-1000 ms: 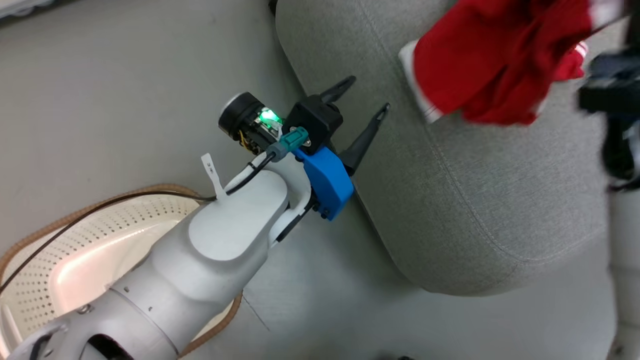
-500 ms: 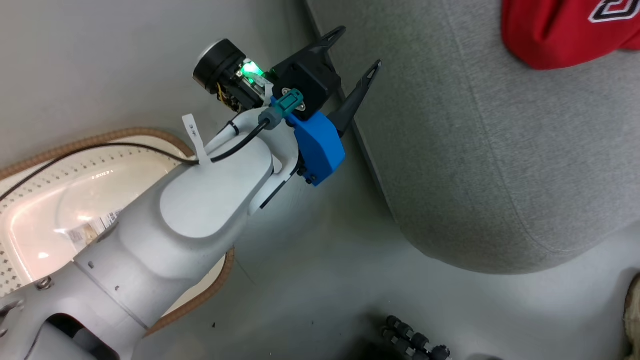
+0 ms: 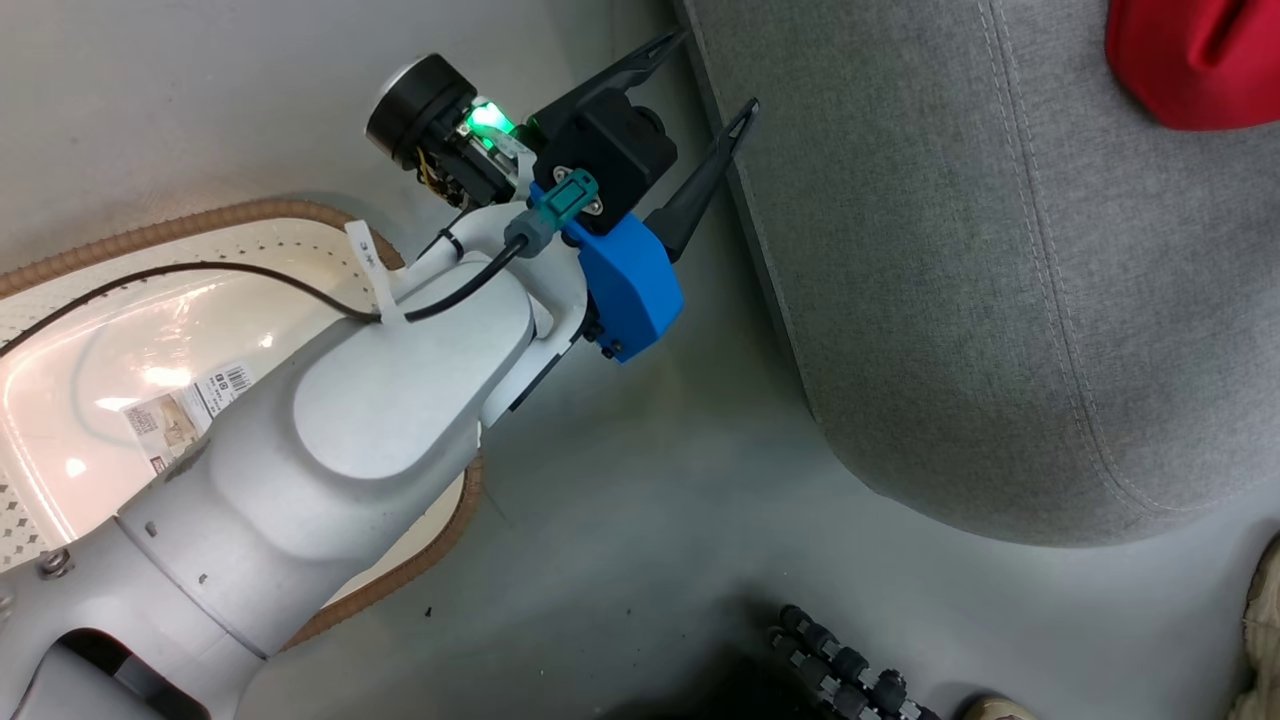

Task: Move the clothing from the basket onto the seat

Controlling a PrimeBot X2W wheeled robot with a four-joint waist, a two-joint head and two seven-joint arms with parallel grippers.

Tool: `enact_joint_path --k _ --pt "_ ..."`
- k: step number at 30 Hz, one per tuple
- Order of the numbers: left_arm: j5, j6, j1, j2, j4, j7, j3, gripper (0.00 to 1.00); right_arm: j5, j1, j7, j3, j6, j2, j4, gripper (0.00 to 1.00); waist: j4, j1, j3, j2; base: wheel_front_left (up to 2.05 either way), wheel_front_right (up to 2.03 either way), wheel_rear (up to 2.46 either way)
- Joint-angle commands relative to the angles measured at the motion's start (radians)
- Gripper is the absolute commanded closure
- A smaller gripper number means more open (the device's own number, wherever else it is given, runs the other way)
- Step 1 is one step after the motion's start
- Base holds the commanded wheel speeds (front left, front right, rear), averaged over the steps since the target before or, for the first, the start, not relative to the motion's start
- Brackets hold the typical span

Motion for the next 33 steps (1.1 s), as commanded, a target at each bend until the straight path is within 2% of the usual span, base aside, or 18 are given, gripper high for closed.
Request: enact_joint_path --k 1,5,6,7,15,24,33 --pt "-0.002 0.006 -0.012 0.008 -0.008 0.003 0.001 0.0 0.0 0.008 0.0 0.004 -0.001 0.007 0.017 1.0 0.001 -0.0001 0.001 0.0 0.0 0.0 0.0" --pt "-0.003 0.013 -0.012 0.012 -0.017 0.002 0.001 0.0 0.01 0.013 0.0 0.022 -0.001 0.019 0.048 1.0 0.001 -0.0001 -0.003 0.0 0.0 0.0 0.0" --pt "-0.005 0.014 -0.01 0.014 -0.017 0.0 0.001 0.0 0.011 0.015 0.0 0.022 -0.001 0.019 0.049 0.83 0.0 -0.0001 -0.006 0.0 0.0 0.0 0.0" --pt "-0.006 0.015 -0.008 0.015 -0.018 -0.003 0.001 0.0 0.012 0.019 0.0 0.022 -0.001 0.02 0.047 0.0 0.0 -0.0001 -0.01 0.0 0.0 0.0 0.0" --pt "-0.027 0.011 0.036 -0.008 0.003 -0.046 0.002 0.0 -0.01 0.132 0.0 0.018 -0.001 0.0 -0.03 0.0 0.008 -0.0001 -0.095 0.0 0.0 0.0 0.0" --pt "-0.083 0.006 0.133 -0.04 0.069 -0.141 0.03 0.0 -0.094 0.315 -0.001 -0.028 -0.001 -0.02 -0.157 0.0 0.046 -0.0001 -0.292 0.0 0.0 0.0 0.0" --pt "-0.102 0.04 0.247 -0.026 0.054 -0.176 0.15 0.0 -0.128 0.408 0.0 0.076 -0.001 0.02 -0.347 0.0 0.124 -0.0001 -0.467 0.0 0.0 0.0 0.0"
